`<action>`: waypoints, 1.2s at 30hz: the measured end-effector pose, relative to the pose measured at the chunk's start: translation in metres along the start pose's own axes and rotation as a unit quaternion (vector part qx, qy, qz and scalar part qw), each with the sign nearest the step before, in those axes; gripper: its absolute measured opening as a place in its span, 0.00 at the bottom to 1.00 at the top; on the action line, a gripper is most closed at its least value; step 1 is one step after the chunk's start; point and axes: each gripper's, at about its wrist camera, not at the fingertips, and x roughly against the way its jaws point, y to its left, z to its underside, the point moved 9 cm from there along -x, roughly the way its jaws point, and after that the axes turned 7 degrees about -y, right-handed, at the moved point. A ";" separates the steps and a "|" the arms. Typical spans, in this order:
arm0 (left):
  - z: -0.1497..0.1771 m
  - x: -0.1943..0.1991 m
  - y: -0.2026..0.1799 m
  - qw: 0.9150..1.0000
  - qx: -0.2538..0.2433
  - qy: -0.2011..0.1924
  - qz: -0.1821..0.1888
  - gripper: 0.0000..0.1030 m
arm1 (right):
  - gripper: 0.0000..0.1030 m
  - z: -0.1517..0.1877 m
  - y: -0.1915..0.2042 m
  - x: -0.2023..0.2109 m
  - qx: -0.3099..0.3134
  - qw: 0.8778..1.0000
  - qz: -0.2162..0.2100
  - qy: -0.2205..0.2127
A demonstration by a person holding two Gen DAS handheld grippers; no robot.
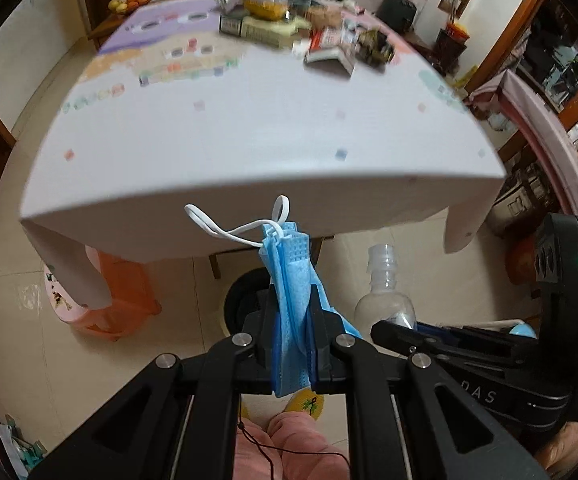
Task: Collect trash
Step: 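Carry bottle and mask over the trash bin and open both grippers, then raise both tools back toward the table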
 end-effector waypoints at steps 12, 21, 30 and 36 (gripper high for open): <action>0.069 -0.167 0.031 0.998 -0.035 0.057 -0.008 0.09 | 0.19 0.033 -0.084 -0.148 -0.126 0.992 0.018 0.019; 0.086 -0.242 0.050 0.993 -0.081 0.078 -0.029 0.67 | 0.27 0.041 -0.142 -0.235 -0.201 0.979 0.033 0.016; 0.082 -0.237 0.063 0.993 -0.092 0.063 -0.039 0.91 | 0.53 0.041 -0.143 -0.243 -0.212 0.977 0.037 -0.006; 0.072 -0.204 0.062 0.994 -0.094 0.045 -0.032 0.92 | 0.53 0.043 -0.132 -0.227 -0.212 0.977 0.035 -0.011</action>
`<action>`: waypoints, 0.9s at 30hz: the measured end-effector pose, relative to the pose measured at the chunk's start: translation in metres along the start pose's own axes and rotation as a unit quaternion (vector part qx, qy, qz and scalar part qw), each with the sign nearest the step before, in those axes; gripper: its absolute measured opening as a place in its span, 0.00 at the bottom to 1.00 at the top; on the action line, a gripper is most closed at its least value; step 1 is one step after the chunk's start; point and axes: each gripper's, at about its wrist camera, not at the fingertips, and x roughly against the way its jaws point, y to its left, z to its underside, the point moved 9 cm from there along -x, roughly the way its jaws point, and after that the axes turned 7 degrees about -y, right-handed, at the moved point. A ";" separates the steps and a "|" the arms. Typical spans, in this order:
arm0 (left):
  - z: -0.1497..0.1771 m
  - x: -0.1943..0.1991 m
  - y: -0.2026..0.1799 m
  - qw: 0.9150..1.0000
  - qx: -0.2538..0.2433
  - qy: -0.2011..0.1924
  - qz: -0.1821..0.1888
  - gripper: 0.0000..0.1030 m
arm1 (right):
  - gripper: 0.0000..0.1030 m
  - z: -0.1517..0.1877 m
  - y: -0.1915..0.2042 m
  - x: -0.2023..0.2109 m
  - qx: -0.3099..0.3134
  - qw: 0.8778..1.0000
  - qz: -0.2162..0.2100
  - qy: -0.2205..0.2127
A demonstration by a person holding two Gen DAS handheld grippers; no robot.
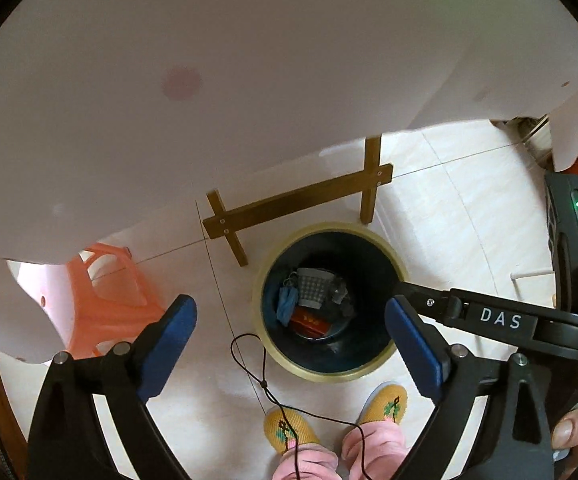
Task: Collect trash
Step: 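Raise both tools back toward the table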
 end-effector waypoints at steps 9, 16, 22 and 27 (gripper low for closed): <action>-0.020 0.092 -0.005 0.999 0.000 -0.022 0.023 0.92 | 0.53 0.013 0.034 0.070 0.009 1.000 -0.013 -0.015; -0.043 0.186 -0.012 0.997 0.001 -0.056 0.049 0.92 | 0.53 0.024 0.070 0.149 0.032 0.999 -0.026 -0.036; -0.069 0.260 -0.016 0.993 -0.019 -0.096 0.068 0.92 | 0.53 0.028 0.109 0.224 0.067 0.995 -0.036 -0.070; -0.095 0.307 -0.014 0.988 -0.033 -0.127 0.079 0.92 | 0.53 0.028 0.147 0.286 0.116 0.986 -0.036 -0.117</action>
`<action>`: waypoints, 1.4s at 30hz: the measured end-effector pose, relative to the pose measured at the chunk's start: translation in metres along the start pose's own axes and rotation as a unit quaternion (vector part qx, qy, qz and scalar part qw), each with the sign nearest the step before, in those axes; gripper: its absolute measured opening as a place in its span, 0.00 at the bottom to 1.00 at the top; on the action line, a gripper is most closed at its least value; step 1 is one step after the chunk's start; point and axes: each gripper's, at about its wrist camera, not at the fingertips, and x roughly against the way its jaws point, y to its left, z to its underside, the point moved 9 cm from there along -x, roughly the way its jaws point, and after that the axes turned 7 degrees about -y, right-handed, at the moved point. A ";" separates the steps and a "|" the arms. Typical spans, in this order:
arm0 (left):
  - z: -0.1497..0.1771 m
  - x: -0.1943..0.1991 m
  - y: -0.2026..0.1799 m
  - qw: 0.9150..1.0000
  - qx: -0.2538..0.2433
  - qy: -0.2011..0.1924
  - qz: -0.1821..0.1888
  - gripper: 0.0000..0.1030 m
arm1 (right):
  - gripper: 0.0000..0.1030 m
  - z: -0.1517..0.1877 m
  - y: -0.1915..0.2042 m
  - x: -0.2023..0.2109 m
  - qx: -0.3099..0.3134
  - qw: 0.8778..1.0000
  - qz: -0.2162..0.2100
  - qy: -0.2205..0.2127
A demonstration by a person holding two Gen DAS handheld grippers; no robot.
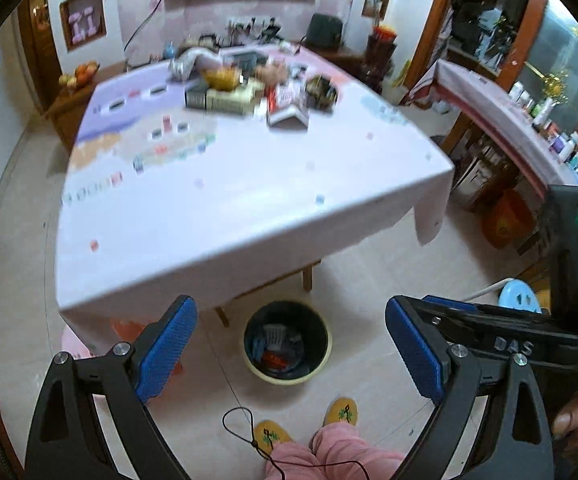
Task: Collect trash
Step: 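Raise both tools back toward the table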
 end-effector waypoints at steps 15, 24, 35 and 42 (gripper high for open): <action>-0.100 0.062 0.002 0.995 -0.029 -0.091 0.029 0.92 | 0.53 -0.069 0.085 0.087 0.124 0.981 0.039 -0.146; -0.139 0.077 0.009 0.990 -0.033 -0.129 0.040 0.92 | 0.53 -0.104 0.091 0.094 0.106 0.977 0.064 -0.174; -0.172 0.044 0.039 0.991 0.002 -0.131 -0.010 0.92 | 0.53 -0.155 0.085 0.069 0.104 0.979 0.063 -0.167; -0.203 -0.022 0.060 0.993 0.032 -0.088 -0.071 0.92 | 0.53 -0.225 0.078 0.027 0.146 0.978 0.041 -0.141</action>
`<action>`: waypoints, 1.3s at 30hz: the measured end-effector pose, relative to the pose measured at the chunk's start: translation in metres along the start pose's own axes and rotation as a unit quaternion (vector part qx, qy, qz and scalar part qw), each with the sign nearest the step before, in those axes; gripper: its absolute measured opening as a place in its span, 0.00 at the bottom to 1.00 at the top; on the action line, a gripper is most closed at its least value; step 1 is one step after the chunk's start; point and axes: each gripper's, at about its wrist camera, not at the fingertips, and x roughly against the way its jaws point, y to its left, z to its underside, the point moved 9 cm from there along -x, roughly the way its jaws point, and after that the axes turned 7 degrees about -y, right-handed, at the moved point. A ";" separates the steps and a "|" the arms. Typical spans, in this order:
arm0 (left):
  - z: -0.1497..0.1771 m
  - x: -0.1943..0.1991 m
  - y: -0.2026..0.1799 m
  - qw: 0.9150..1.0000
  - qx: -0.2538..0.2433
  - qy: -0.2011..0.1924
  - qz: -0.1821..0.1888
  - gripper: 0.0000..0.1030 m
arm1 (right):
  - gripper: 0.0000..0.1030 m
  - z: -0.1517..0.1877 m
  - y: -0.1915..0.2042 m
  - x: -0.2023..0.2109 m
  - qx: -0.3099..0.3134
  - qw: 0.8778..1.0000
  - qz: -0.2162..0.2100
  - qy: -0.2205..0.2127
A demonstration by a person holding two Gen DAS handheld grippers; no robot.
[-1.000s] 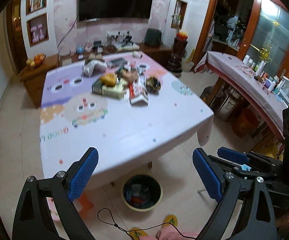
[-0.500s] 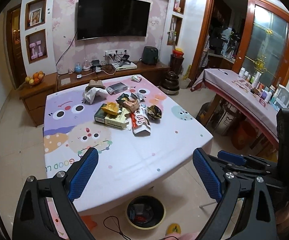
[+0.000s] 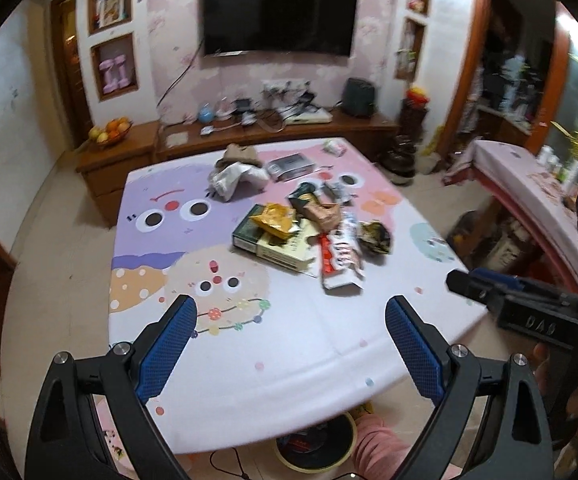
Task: Collect trash
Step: 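Raise both tools back toward the table, then grasp the green-and-brown drink carton with the right gripper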
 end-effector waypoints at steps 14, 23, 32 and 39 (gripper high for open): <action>-0.037 -0.166 -0.007 0.982 0.134 0.099 -0.084 0.86 | 0.53 -0.110 -0.068 -0.157 0.084 0.986 -0.083 0.114; -0.042 -0.253 0.026 0.958 0.221 0.148 -0.106 0.66 | 0.53 -0.129 -0.041 -0.257 0.102 0.968 -0.146 0.177; -0.019 -0.296 0.046 0.938 0.279 0.176 -0.111 0.60 | 0.53 -0.112 -0.023 -0.330 0.090 0.952 -0.165 0.243; -0.018 -0.312 0.039 0.938 0.272 0.186 -0.104 0.36 | 0.53 -0.094 -0.020 -0.350 0.064 0.938 -0.185 0.287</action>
